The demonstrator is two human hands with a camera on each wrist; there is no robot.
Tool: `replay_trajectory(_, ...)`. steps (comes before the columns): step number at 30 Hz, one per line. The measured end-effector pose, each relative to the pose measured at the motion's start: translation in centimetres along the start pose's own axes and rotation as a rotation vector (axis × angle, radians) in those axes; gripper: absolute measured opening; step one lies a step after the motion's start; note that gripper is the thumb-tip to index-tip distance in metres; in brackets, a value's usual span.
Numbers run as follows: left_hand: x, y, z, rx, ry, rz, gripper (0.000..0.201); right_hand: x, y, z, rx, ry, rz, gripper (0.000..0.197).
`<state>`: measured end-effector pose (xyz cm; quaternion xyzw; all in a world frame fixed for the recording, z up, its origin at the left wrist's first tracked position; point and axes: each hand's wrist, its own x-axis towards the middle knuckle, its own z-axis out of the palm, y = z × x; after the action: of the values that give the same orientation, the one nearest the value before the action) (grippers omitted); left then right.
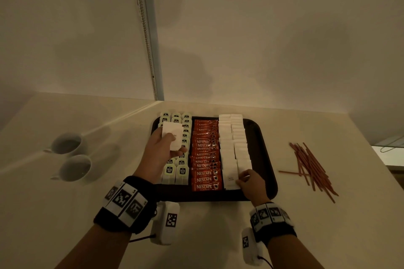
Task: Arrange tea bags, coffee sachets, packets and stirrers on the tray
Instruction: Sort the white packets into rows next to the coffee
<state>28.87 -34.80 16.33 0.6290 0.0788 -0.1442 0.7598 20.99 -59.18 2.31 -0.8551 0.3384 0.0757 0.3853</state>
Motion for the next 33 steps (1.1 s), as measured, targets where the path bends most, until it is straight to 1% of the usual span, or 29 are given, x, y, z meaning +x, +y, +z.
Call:
replay_trajectory(3,0.3,-0.3,-0.2,0.089,-0.009,0.018,0.020,-0.1,-0.2,0.3,-0.029,0.043,-0.001,0.019)
replay_trajectory(5,0.4,-0.5,-0.4,0.201,-0.018,0.064,0.016,-0.3,-0.6,0.4,-0.067,0.045,-0.011,0.020)
replay_trajectory(7,0.4,-0.3,-0.5,0.294,-0.041,0.132,0.014,-0.6,-1.8,0.0,-0.049,0.066,-0.090,0.021)
replay_trajectory(9,0.3,0.0,-0.4,0.325,-0.055,0.186,0.013,-1.3,-4.3,-1.2,0.123,0.080,-0.215,0.019)
replay_trajectory(10,0.3,0.2,-0.3,0.330,-0.059,0.206,0.012,-1.8,-6.0,-1.9,0.236,0.048,-0.282,0.017)
replay_trajectory(12,0.5,0.5,0.0,0.370,-0.063,0.246,0.013,-3.4,-9.6,-3.5,0.416,-0.113,-0.422,0.020)
replay_trajectory(14,0.7,0.7,0.3,0.454,-0.077,0.283,0.010,-4.8,-12.5,-4.4,0.458,-0.294,-0.518,0.019)
replay_trajectory(15,0.7,0.9,0.6,0.491,-0.083,0.305,0.008,-5.1,-13.4,-4.5,0.458,-0.344,-0.544,0.015)
replay_trajectory(16,0.8,1.1,0.8,0.515,-0.084,0.328,0.009,-5.3,-14.0,-4.3,0.461,-0.356,-0.557,0.011)
replay_trajectory(18,0.8,1.4,1.0,0.511,-0.073,0.350,0.016,-5.4,-14.5,-4.0,0.499,-0.327,-0.551,0.007)
replay_trajectory(19,0.8,1.5,1.1,0.490,-0.071,0.349,0.017,-5.4,-14.4,-3.8,0.536,-0.317,-0.537,0.009)
replay_trajectory(22,0.6,1.5,1.3,0.409,-0.076,0.352,0.011,-5.7,-14.2,-3.4,0.615,-0.326,-0.505,0.017)
replay_trajectory(23,0.5,1.4,1.3,0.403,-0.068,0.365,0.010,-5.9,-14.2,-3.3,0.632,-0.326,-0.504,0.017)
replay_trajectory(25,0.3,1.3,1.5,0.399,-0.051,0.385,0.011,-6.0,-14.2,-3.0,0.669,-0.321,-0.493,0.008)
replay_trajectory(30,-0.6,1.4,1.4,0.448,-0.104,0.371,0.016,-6.1,-13.2,-3.7,0.765,-0.327,-0.426,0.010)
replay_trajectory(31,-0.8,1.2,0.8,0.474,-0.104,0.352,0.016,-5.7,-12.6,-4.1,0.765,-0.306,-0.421,0.009)
replay_trajectory(33,-1.5,0.8,-1.1,0.531,-0.108,0.309,0.011,-4.5,-10.7,-5.2,0.709,-0.213,-0.403,0.012)
